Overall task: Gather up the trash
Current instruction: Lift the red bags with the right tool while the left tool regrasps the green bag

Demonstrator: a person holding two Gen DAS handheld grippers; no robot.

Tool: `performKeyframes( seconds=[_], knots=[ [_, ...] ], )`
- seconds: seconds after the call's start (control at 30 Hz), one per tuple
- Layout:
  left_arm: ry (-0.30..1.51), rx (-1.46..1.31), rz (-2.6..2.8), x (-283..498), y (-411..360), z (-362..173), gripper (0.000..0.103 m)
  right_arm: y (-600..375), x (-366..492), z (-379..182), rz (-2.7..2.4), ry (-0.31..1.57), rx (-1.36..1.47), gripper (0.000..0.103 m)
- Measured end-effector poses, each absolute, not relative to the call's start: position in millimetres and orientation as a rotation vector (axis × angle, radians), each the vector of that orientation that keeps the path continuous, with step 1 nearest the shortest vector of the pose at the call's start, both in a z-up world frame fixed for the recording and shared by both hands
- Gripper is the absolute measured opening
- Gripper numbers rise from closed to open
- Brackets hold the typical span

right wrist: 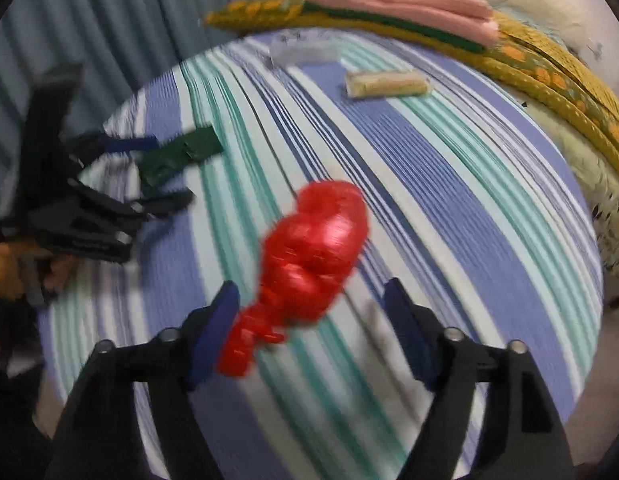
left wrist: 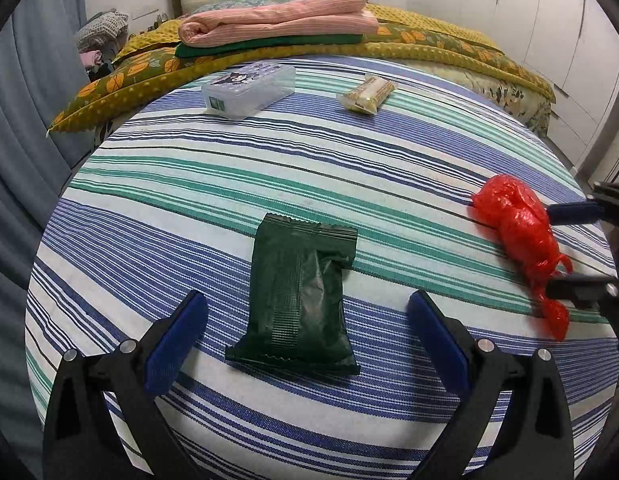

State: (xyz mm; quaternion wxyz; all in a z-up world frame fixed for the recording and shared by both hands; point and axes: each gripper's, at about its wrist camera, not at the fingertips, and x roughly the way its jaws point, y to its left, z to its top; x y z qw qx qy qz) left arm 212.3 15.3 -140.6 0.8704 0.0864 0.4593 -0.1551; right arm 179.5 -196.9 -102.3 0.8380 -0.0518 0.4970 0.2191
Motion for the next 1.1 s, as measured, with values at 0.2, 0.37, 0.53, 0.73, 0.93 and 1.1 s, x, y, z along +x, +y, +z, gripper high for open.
performKeyframes(
  seconds=[0.2, 0.37, 0.53, 0.73, 0.93, 1.1],
  knots=[
    [0.961, 0.180, -0.324, 212, 15, -141, 0.099, -170, 170, -115, 0.368, 0.994, -0.120, 0.084],
    [0.961, 0.181, -0.325, 212, 15, -141, 0.099, -198, 168, -120, 0.275, 0.970, -0.066, 0.079],
    [0.961, 0.168, -0.341, 212, 18, -140, 0.099, -207, 161, -121, 0.275, 0.953, -0.070, 0.082],
    [0.955, 0.137, -0.456, 199, 46, -135, 0.099, -217, 151, -117, 0.294, 0.998, -0.093, 0.082],
    [0.966, 0.174, -0.470, 209, 39, -135, 0.099, -205, 169, -102, 0.369, 0.981, -0.051, 0.082],
    [0.985, 0.180, -0.426, 216, 32, -135, 0.090, -187, 200, -104, 0.385, 1.028, -0.046, 0.081]
  ],
)
